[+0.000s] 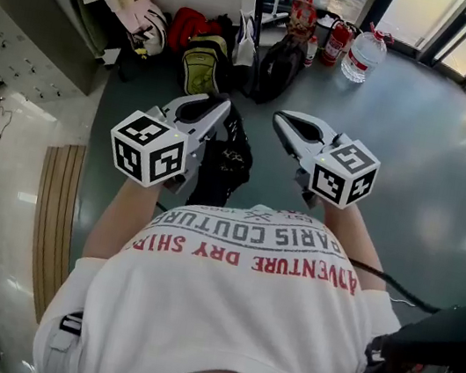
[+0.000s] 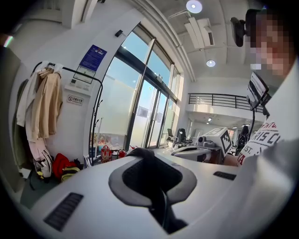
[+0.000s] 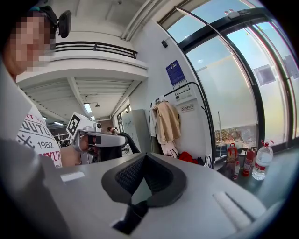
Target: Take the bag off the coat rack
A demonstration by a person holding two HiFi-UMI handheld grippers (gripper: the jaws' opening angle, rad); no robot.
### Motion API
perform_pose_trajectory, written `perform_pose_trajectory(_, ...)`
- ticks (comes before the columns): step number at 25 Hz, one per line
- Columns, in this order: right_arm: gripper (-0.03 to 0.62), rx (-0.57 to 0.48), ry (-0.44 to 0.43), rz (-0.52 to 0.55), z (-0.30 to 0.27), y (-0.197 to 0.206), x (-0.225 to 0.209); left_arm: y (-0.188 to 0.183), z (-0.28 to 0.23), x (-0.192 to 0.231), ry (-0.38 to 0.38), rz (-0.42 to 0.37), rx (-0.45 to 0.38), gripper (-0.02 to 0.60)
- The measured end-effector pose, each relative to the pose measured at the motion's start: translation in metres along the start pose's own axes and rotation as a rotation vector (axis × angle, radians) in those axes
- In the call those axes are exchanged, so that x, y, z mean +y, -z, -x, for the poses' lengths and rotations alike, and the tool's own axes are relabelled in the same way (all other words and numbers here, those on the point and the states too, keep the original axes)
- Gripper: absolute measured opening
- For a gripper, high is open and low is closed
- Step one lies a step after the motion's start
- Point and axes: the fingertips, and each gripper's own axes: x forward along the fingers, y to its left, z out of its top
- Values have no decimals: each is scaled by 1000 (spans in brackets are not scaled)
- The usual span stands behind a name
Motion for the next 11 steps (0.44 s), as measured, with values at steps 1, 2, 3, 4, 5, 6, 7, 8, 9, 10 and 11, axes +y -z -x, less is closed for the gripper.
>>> perform_pose_trajectory(1, 2, 1, -1, -1, 1, 3, 0, 5, -1, -1, 1, 4, 6, 21)
perform_pose_trajectory(2, 2, 1, -2, -2, 1, 7, 1, 9, -1, -1, 2, 8, 10, 21)
perform_pose_trajectory(3, 2, 2, -3, -3, 1, 9, 1, 11, -1, -2, 3, 10, 12, 21)
perform_pose_trajectory(4, 2, 3, -4, -4, 1, 12, 1, 13, -1, -2, 5, 12, 12, 21)
perform_pose_trajectory(5, 2, 3, -3, -6, 1, 13, 2, 14, -1, -2, 7, 12, 13, 21)
perform_pose_trajectory(6, 2, 2, -2, -7, 0, 13, 1, 14, -1, -2, 9, 13, 13, 21)
perform_pose_trajectory(7, 2, 2, 1, -9, 0, 12, 1, 13, -1, -1, 10, 15, 14, 21)
perform_pose_trajectory(8, 2, 2, 3, -11, -1, 10, 1, 11, -1, 0, 11, 17, 15, 21)
perform_pose_trajectory(9, 2, 2, 5, -13, -2, 8, 1, 9, 0, 1, 12, 20, 15, 21)
perform_pose_trajectory(10, 2, 3, 7, -16, -3, 5, 1, 7, 0, 2, 13, 22, 16, 21)
perform_pose_trajectory(11, 2, 4, 8, -18, -4, 3, 0, 4, 0, 3, 13, 24, 17, 21)
